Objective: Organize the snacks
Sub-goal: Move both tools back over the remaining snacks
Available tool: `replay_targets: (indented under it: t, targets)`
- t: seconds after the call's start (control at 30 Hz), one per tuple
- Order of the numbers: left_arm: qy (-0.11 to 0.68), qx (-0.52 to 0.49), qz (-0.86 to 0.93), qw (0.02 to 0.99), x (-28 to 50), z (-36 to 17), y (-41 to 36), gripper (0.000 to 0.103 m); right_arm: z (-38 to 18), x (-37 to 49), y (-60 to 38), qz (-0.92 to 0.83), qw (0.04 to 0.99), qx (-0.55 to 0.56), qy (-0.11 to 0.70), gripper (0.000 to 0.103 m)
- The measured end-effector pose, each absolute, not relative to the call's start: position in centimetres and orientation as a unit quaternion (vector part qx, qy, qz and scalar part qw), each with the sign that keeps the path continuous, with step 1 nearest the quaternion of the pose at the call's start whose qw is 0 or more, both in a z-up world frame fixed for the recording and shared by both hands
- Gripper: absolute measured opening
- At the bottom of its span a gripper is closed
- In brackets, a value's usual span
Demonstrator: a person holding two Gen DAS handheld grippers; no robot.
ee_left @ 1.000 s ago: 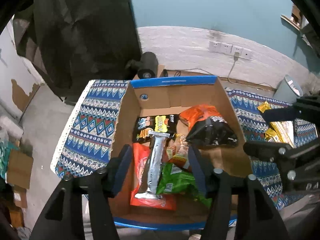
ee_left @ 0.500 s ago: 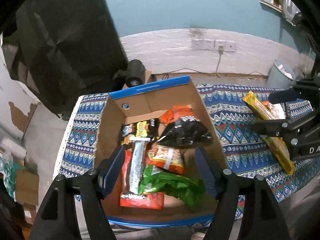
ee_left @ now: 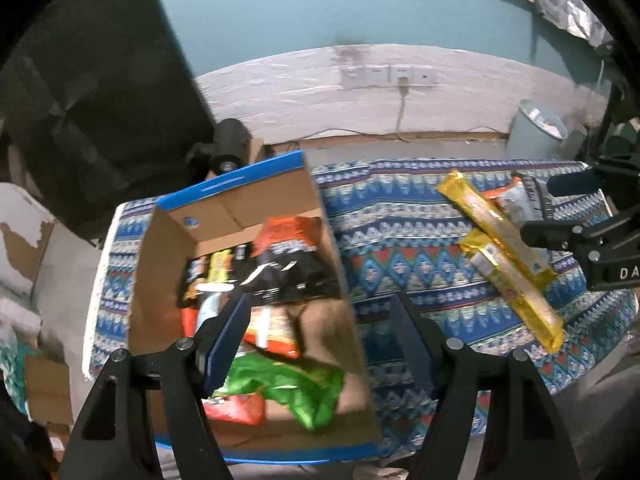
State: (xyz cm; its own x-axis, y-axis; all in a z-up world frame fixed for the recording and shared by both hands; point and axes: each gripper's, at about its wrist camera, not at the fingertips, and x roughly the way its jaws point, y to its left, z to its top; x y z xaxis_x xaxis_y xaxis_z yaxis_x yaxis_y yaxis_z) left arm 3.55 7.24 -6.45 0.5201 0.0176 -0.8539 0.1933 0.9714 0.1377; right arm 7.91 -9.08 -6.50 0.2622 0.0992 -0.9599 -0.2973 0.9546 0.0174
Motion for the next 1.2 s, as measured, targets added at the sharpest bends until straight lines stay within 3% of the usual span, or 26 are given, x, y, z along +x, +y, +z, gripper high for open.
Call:
replay_targets:
  t: [0.6, 1.2]
  targets:
    - [0.512, 0.157, -0.092, 0.839, 6.1, -9.3, -2.0, 0.074, -9.0, 6.7, -21.8, 0.042, 0.788, -0.036, 0.613, 0.073]
    - [0.538, 0.159, -0.091, 0.823, 12.1, -14.6, -5.6, 0.074, -17.5, 11.4, -30.4, -0.05, 0.749, 0.026, 0.66, 0.074]
